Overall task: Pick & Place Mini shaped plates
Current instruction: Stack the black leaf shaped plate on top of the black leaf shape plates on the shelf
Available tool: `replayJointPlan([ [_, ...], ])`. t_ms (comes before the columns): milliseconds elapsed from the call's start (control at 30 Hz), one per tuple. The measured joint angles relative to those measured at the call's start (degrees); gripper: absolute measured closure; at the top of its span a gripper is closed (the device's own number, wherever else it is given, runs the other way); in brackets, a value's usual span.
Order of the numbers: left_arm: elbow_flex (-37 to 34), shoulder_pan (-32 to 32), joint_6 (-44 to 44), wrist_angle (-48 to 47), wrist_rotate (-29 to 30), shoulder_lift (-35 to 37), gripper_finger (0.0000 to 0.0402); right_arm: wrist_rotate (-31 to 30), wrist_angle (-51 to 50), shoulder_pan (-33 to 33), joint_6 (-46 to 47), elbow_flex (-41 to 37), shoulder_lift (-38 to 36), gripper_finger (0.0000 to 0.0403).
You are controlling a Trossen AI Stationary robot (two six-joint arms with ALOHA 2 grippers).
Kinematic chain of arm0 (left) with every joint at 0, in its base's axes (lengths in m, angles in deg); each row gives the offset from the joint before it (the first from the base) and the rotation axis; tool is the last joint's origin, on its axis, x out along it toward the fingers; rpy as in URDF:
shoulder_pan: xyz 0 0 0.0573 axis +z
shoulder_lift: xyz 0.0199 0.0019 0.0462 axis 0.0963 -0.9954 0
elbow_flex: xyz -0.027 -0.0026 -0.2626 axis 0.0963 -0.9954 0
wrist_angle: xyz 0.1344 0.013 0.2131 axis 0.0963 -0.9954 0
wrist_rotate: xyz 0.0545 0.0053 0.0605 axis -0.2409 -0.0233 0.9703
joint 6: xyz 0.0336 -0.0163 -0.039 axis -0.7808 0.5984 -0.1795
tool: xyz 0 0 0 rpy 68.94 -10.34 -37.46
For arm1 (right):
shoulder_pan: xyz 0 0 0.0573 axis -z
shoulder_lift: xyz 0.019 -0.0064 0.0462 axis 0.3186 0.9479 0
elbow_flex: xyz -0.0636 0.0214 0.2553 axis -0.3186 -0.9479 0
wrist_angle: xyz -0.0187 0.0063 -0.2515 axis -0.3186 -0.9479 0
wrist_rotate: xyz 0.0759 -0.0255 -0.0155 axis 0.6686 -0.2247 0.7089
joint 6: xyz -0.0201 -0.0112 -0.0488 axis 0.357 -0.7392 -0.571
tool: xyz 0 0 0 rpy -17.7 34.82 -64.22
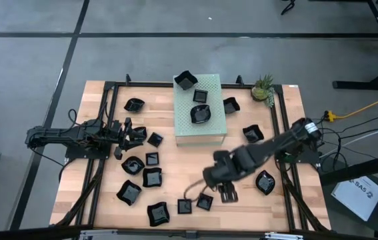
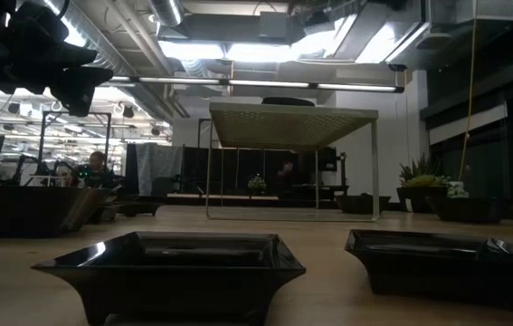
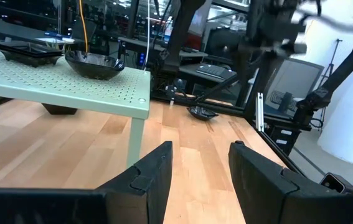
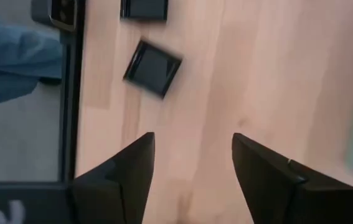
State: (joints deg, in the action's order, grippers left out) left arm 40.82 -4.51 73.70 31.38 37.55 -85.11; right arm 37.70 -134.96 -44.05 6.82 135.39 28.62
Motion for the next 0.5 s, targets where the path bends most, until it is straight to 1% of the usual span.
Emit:
replayJointPlan([
  [233, 0.0, 0.0, 0.0, 0.0, 0.0, 0.0, 0.0249, -0.9, -0.3, -6.6, 16.2, -6.3, 0.0, 0.0210],
  [400, 0.0, 0.0, 0.0, 0.0, 0.0, 0.0, 0.0249, -6.2, -1.5, -10.7, 26.9, -10.3, 0.0, 0.0217],
  [500, 0.0, 0.0, 0.0, 0.0, 0.0, 0.0, 0.0249, -8.2, -4.2, -12.9, 34.0, -12.6, 0.0, 0.0217],
])
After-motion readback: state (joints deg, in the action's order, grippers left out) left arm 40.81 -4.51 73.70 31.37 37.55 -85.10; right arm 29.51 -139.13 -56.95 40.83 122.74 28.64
